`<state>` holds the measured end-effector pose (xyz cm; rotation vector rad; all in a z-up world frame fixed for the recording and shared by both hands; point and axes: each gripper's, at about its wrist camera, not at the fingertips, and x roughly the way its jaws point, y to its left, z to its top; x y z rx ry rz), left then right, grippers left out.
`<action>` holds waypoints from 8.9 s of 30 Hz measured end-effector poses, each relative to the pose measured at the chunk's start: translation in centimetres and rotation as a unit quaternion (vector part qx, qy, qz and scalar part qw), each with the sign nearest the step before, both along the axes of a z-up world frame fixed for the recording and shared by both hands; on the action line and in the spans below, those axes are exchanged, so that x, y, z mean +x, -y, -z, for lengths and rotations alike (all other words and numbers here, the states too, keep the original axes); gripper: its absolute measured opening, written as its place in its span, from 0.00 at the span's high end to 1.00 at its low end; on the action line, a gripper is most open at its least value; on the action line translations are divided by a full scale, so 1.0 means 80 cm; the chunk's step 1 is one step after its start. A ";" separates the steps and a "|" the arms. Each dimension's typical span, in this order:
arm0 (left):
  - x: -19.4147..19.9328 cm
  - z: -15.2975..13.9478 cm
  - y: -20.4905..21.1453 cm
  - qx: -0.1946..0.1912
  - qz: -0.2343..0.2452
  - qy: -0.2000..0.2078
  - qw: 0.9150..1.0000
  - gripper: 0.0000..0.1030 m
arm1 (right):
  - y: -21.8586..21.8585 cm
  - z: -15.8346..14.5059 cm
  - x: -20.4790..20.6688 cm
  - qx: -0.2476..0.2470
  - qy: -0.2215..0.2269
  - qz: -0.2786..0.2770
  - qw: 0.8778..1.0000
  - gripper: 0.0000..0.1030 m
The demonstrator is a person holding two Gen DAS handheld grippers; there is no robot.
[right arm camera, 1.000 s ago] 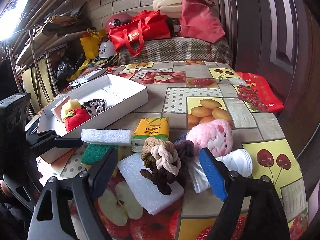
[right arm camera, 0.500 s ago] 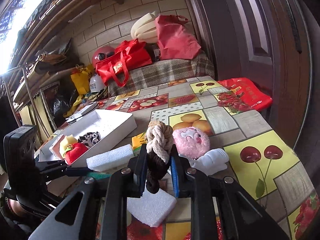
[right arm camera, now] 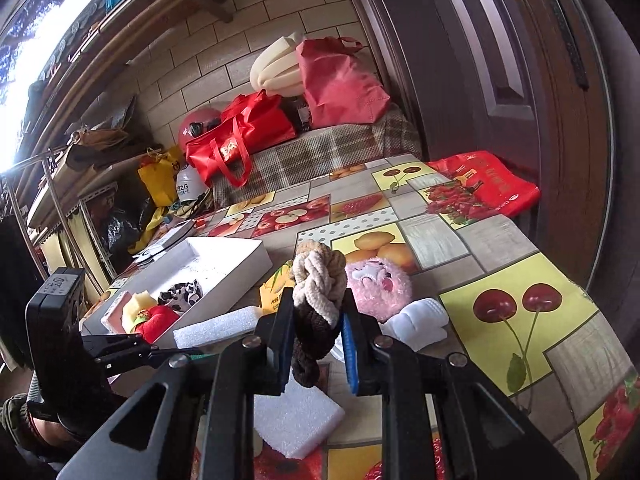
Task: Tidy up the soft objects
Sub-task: 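Grasp the braided rope toy with right tool while left tool grasps green scouring sponge, then carry the green sponge into the box with left tool while right tool carries rope toy over it, then open the left tool to drop the green sponge while right tool releases the rope toy in the box, then move both tools to the white foam pads on the table, then grasp a white foam pad with the right tool while left tool grasps another foam pad, then carry both white foam pads over the white box with both tools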
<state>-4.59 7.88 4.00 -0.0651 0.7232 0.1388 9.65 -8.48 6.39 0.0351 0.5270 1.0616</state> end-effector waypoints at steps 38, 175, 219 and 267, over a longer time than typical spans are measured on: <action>-0.146 -0.039 -0.097 0.053 -0.213 0.167 0.961 0.50 | -0.033 -0.009 -0.081 0.013 0.055 -0.064 0.996 0.80; -0.006 -0.024 -0.016 -0.017 -0.033 0.070 0.997 0.00 | -0.086 0.059 -0.038 -0.268 0.050 -0.151 0.950 0.36; -0.047 -0.032 0.000 0.040 -0.067 0.099 0.992 0.47 | 0.015 0.003 -0.034 -0.060 0.010 -0.054 0.997 0.40; -0.176 -0.026 -0.212 -0.004 -0.314 0.122 0.942 0.46 | -0.111 0.007 -0.116 -0.039 0.050 -0.119 0.991 0.40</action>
